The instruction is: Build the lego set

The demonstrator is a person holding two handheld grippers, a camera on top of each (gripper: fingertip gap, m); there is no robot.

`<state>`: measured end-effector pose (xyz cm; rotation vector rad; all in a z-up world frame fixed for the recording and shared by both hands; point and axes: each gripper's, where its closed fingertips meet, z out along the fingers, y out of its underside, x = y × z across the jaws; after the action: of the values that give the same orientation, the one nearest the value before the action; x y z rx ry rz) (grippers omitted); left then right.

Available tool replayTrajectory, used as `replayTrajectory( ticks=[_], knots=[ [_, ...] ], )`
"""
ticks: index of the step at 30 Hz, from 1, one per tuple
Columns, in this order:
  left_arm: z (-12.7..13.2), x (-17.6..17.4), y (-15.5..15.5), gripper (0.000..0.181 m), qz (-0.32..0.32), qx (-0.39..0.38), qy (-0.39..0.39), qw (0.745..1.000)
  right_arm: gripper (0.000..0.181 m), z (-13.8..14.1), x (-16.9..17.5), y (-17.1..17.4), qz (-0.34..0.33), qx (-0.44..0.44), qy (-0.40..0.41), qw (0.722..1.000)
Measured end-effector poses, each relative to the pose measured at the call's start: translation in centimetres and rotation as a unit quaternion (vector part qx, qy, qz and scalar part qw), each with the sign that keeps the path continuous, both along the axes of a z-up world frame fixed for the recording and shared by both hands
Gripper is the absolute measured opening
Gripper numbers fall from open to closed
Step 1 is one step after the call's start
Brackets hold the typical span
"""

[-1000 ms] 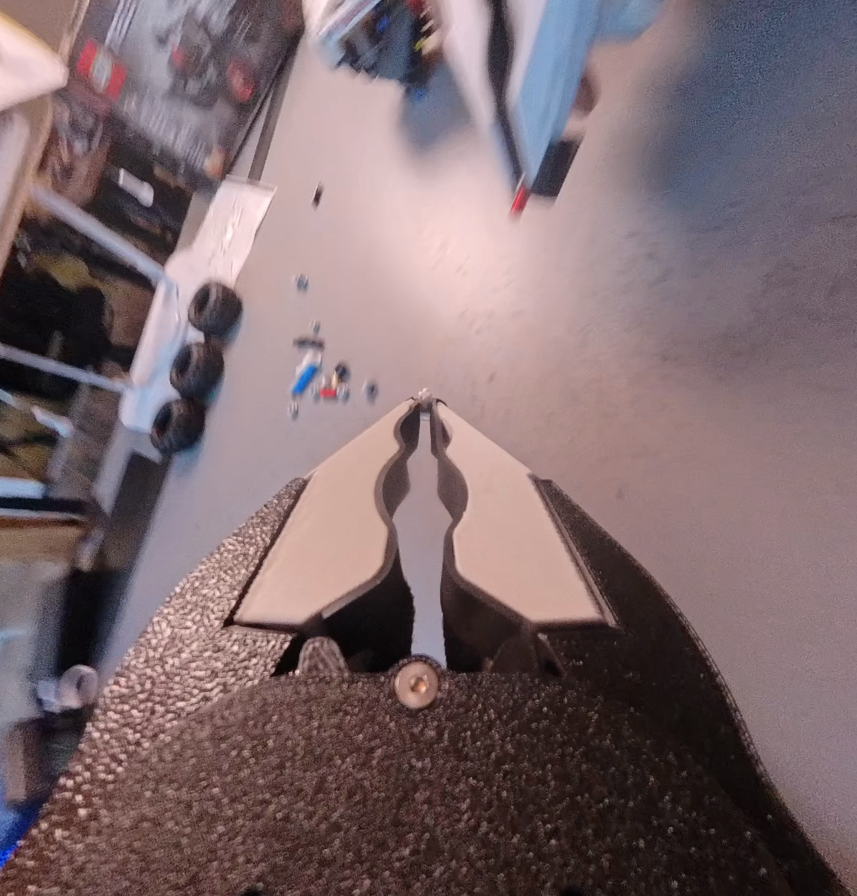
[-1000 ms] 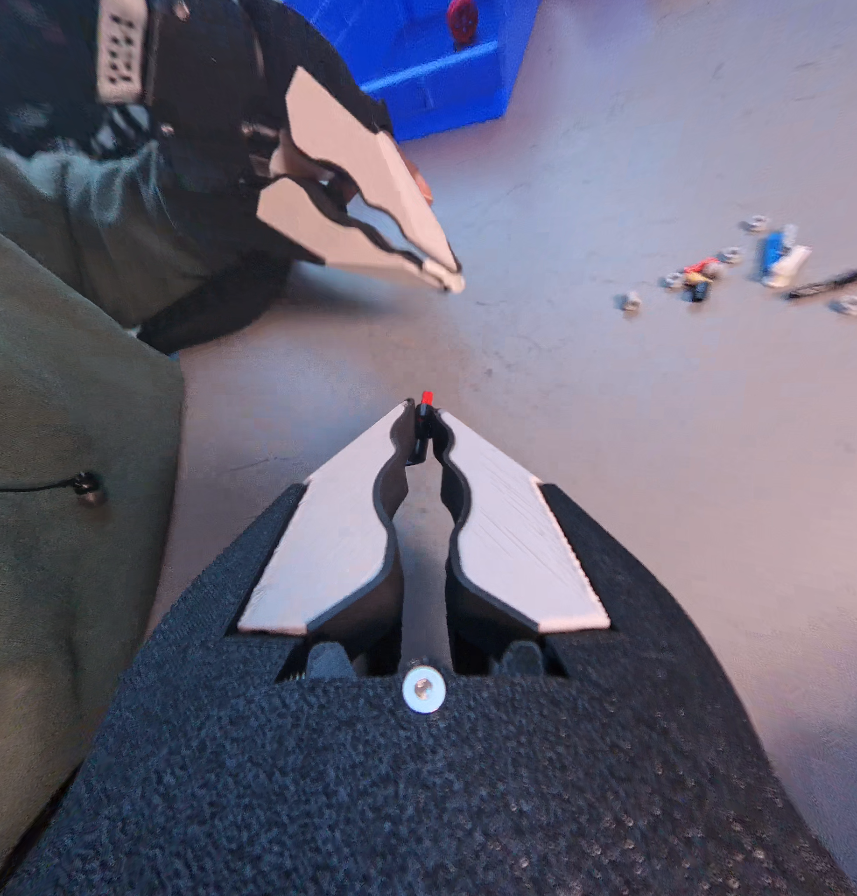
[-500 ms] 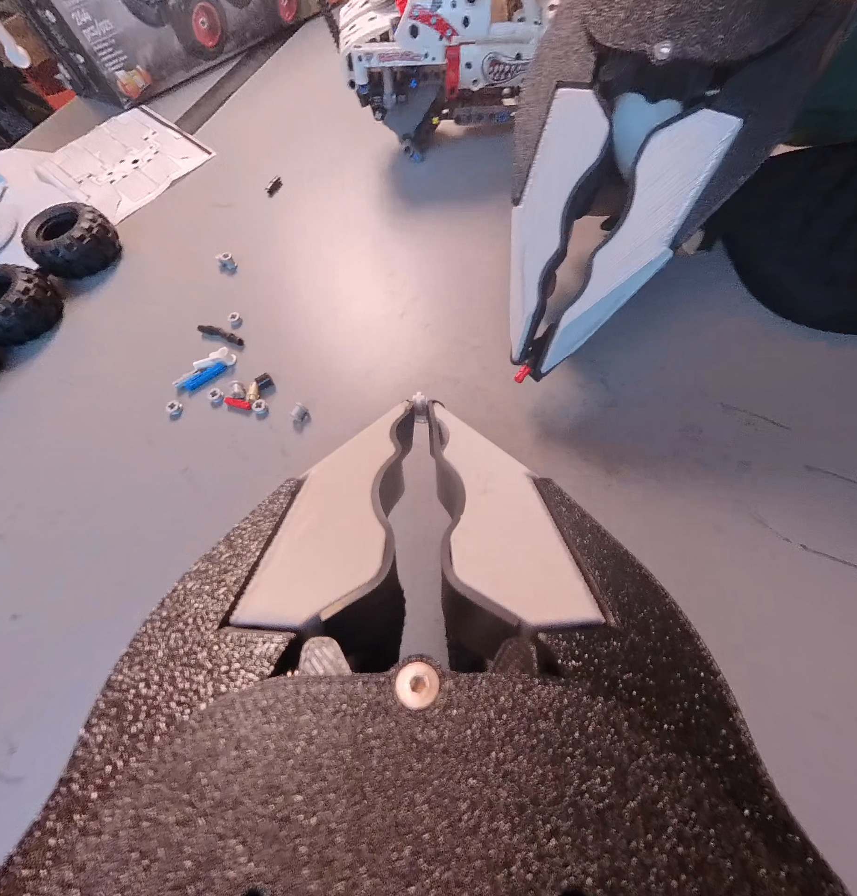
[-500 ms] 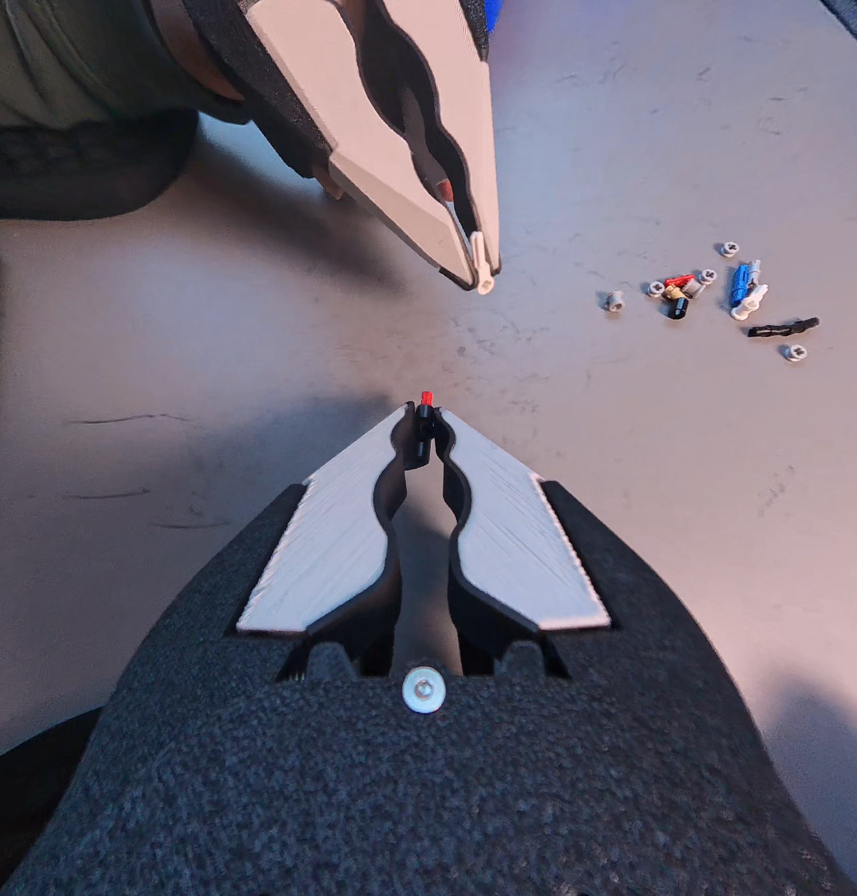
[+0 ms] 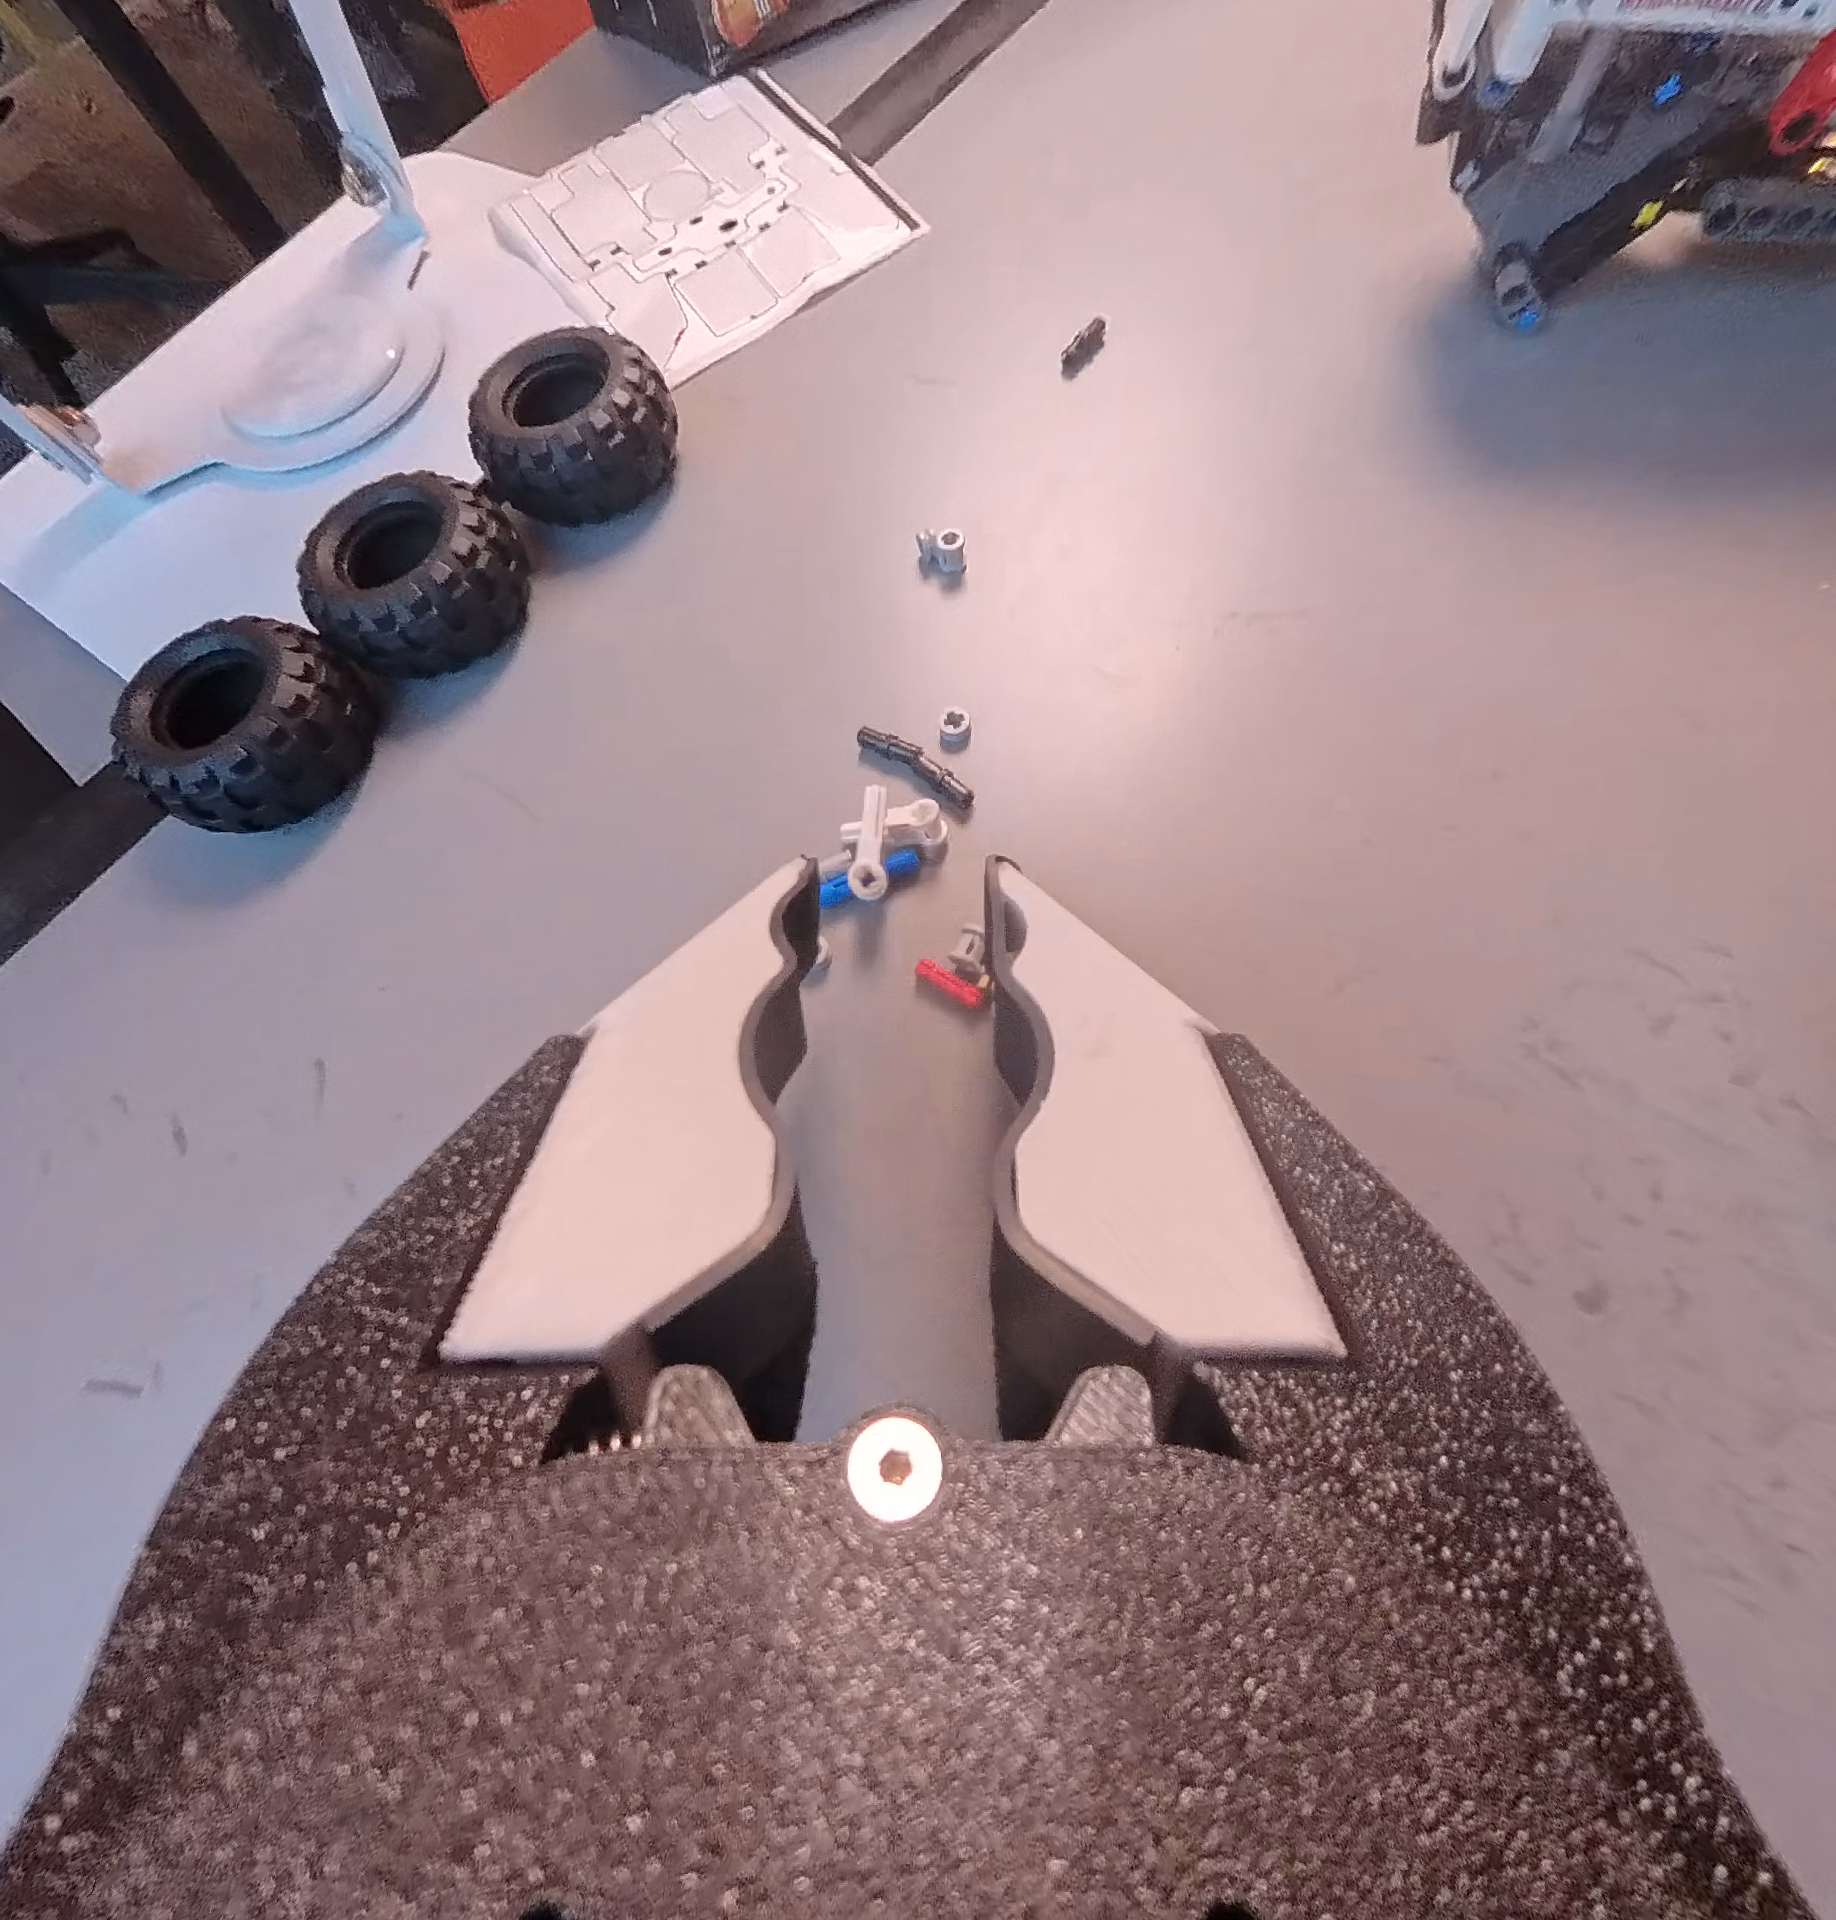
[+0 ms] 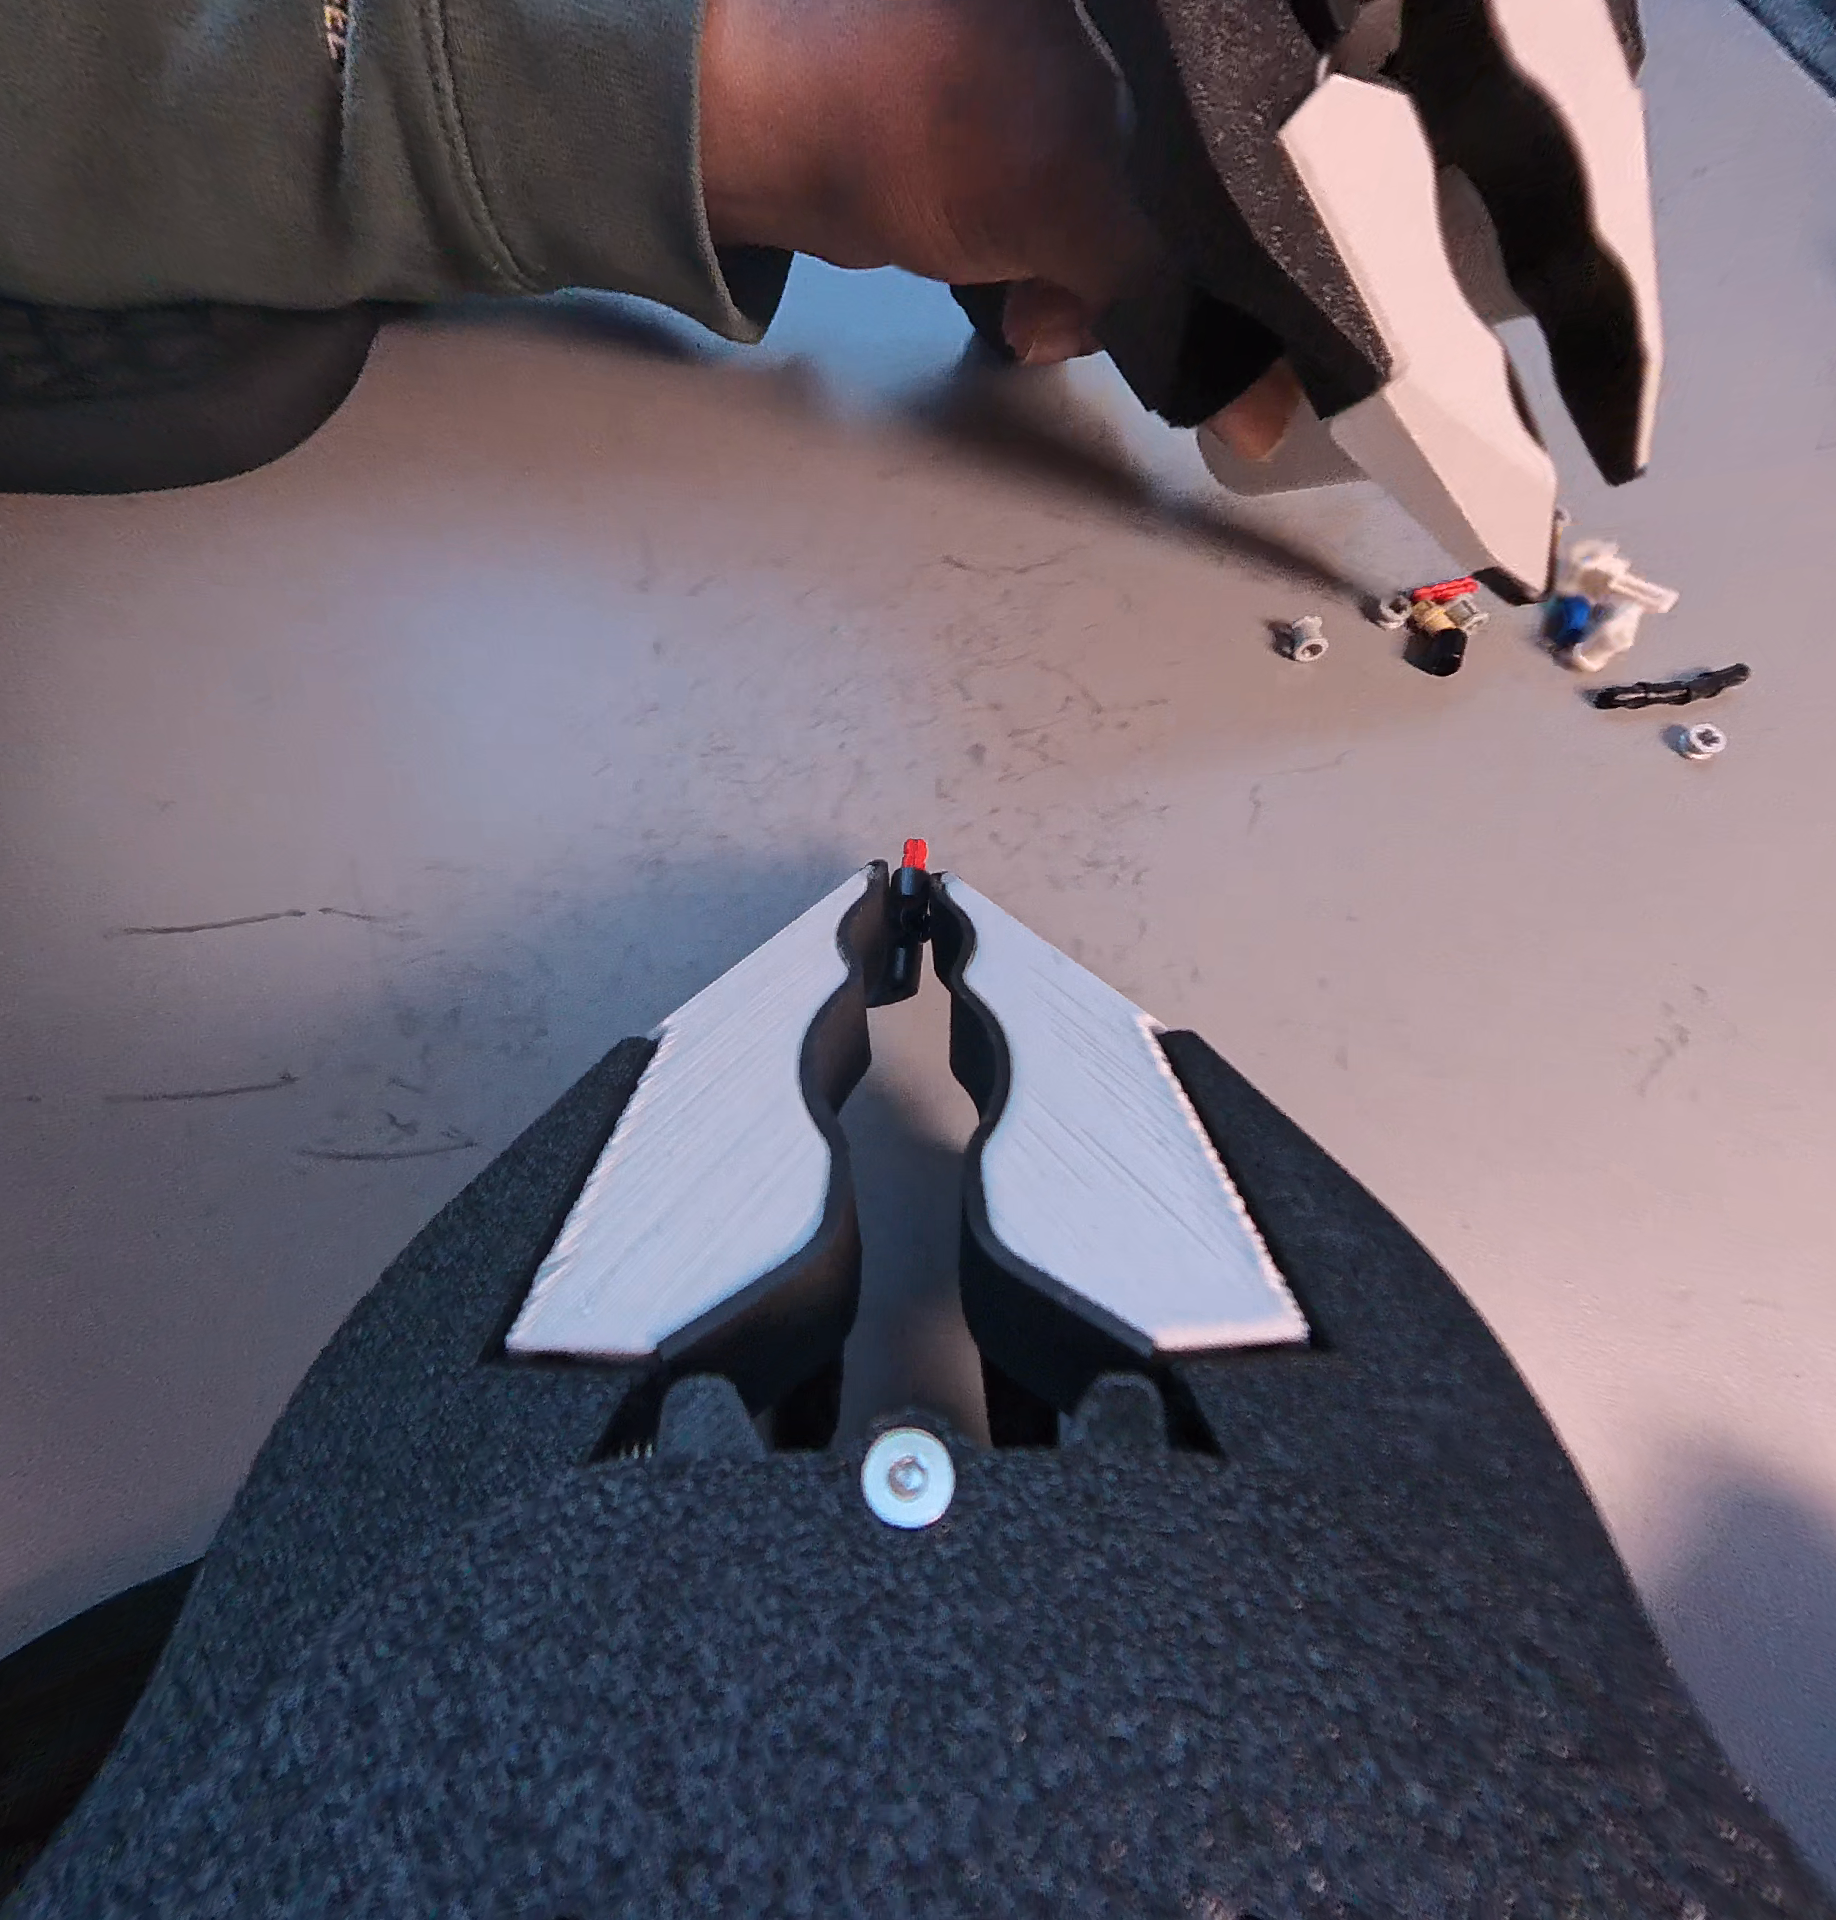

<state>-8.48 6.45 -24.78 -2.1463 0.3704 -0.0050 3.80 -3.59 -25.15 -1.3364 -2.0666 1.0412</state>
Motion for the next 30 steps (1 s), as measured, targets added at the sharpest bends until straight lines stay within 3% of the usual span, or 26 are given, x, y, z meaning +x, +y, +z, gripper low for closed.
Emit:
replayTrajectory(
  ticks=[3, 6, 9, 12, 15, 21, 30],
  knots=[
    [2.1, 1.2, -0.8, 0.040, -0.024, 0.034, -0.052, 0.998, 0.006, 1.0, -0.4, 0.6, -0.018, -0.016, 0.030, 0.999],
    [4.4, 4.1, -3.0, 0.042, -0.078, 0.044, -0.155, 0.984, 0.006, 2.7, -0.8, 1.9, -0.041, -0.011, 0.084, 0.996],
    [6.1, 8.0, -6.3, 0.033, -0.147, 0.014, -0.298, 0.943, 0.006, 4.6, -0.8, 2.6, -0.042, 0.031, 0.154, 0.987],
    [6.9, 11.0, -8.2, 0.024, -0.187, -0.008, -0.372, 0.909, 0.006, 6.5, -0.7, 1.9, -0.024, 0.069, 0.221, 0.973],
    [7.1, 12.9, -9.3, 0.017, -0.210, -0.019, -0.395, 0.894, 0.006, 7.5, -0.5, 1.3, -0.012, 0.113, 0.257, 0.960],
    [7.3, 13.3, -9.7, 0.004, -0.221, -0.018, -0.399, 0.890, 0.006, 7.7, -0.2, 0.8, 0.006, 0.145, 0.270, 0.952],
    [7.4, 13.4, -9.9, 0.002, -0.227, -0.026, -0.424, 0.877, 0.006, 7.6, 0.1, 0.2, 0.025, 0.177, 0.270, 0.946]
  ],
)
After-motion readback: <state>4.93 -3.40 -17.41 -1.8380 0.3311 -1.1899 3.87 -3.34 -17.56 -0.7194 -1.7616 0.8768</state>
